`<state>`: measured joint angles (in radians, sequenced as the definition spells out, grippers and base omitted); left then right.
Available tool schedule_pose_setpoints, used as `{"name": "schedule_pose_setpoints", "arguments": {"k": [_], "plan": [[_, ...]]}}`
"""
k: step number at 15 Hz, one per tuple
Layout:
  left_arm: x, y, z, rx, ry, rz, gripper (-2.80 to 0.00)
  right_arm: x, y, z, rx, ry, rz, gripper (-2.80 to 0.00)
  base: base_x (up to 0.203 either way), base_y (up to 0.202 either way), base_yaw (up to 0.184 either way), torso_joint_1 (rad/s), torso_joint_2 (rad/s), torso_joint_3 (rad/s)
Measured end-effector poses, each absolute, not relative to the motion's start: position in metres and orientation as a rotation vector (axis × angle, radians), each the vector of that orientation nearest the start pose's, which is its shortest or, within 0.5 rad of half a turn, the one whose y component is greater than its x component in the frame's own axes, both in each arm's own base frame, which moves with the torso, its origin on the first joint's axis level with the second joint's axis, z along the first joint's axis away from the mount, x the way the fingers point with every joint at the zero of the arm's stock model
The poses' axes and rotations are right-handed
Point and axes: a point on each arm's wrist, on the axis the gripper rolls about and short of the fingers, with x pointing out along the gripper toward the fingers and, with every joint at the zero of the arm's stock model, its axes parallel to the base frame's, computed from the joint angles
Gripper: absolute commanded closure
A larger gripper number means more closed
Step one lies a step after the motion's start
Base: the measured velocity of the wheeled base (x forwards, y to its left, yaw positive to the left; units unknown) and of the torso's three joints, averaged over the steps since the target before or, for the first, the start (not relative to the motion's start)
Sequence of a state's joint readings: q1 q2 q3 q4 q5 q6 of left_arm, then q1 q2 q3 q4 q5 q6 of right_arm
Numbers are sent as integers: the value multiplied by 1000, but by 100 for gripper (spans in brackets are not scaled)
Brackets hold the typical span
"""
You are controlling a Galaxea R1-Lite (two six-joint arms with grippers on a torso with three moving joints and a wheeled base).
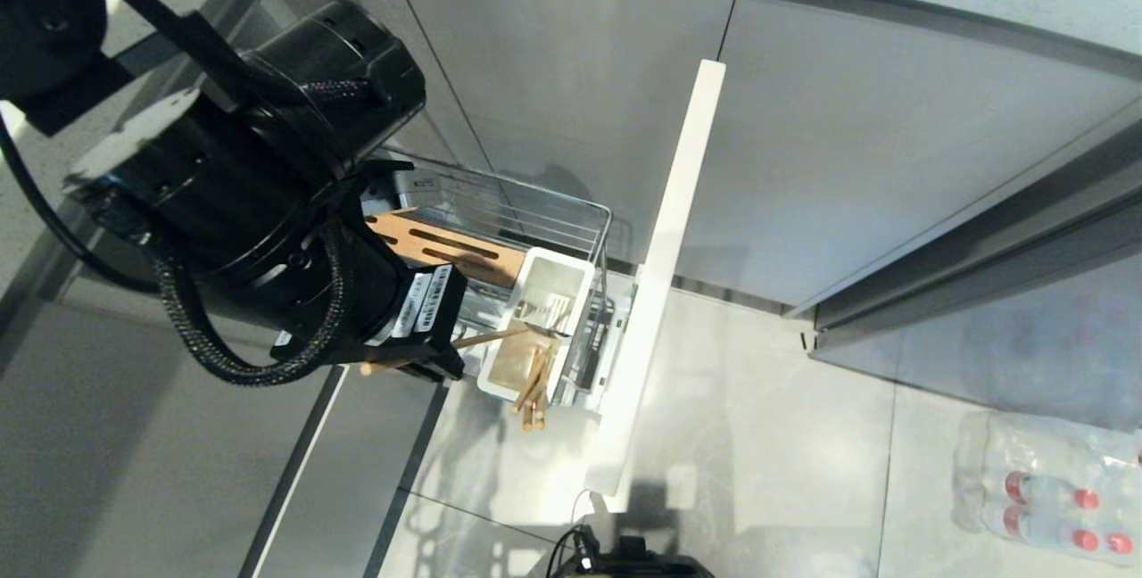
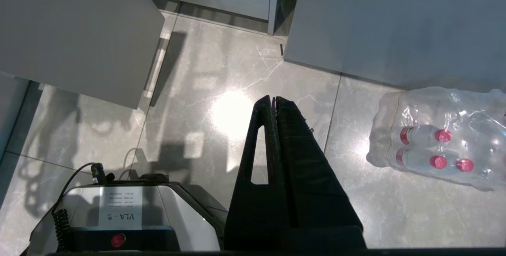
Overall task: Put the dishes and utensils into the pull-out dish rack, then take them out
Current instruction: Take the chopsticks out of the cupboard
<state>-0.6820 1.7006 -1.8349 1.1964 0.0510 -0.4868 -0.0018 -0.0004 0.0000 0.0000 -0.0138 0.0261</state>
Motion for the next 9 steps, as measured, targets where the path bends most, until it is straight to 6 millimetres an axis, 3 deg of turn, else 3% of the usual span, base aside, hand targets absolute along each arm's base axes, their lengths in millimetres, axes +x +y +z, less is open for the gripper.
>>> {"name": "schedule_pose_setpoints", "arguments": {"k": [9], "plan": [[160, -137, 336, -58, 970, -337, 0, -23, 0, 75, 27, -1, -16, 0, 0, 0, 0, 0, 0, 0]]}}
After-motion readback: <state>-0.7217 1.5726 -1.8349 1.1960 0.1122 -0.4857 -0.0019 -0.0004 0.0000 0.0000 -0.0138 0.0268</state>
